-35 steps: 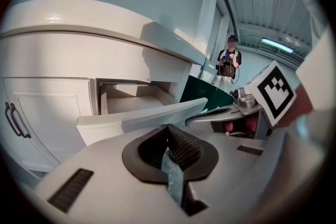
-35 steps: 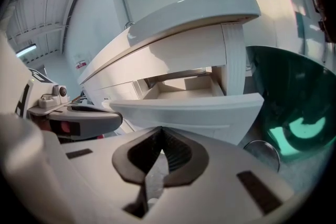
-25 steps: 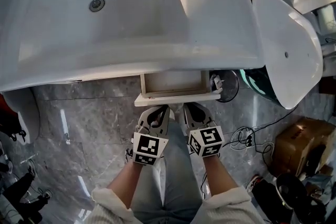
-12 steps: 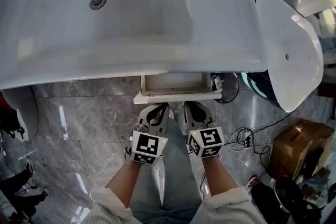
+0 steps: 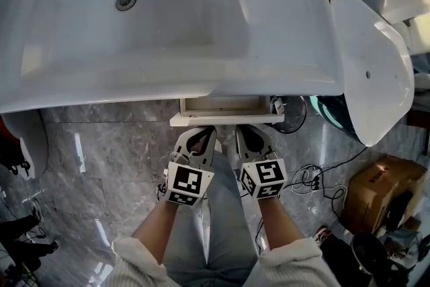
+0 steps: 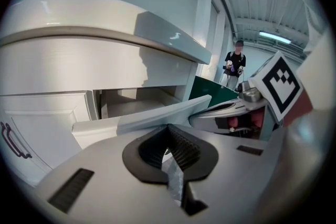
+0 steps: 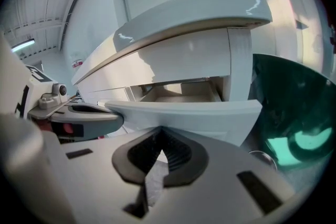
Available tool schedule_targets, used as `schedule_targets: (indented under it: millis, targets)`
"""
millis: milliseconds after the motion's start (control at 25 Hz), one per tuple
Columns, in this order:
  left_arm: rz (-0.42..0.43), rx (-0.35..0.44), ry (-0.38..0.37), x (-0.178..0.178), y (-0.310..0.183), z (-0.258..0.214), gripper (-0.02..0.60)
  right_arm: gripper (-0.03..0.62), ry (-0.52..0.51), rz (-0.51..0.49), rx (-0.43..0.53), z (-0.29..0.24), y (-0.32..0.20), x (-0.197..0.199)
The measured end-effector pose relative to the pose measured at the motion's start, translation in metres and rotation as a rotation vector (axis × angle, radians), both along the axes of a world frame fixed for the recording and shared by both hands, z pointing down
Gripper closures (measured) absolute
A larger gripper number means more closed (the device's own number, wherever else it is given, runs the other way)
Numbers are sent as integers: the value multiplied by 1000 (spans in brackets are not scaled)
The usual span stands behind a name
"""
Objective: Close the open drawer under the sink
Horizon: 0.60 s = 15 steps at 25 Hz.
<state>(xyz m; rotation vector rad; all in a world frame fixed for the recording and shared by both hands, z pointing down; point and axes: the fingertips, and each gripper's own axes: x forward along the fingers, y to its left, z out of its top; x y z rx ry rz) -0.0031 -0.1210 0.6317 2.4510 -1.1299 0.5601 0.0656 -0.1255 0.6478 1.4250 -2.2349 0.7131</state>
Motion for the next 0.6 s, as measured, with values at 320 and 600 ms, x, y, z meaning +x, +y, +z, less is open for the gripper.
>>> schedule_targets:
  millis: [320, 600]
  targets:
    - [-25, 10, 10, -3, -17, -1, 566, 585, 10, 6, 15, -1, -17, -2]
    - [-13, 33, -9, -3, -30, -3, 566, 585, 17, -1, 32, -3, -30, -2]
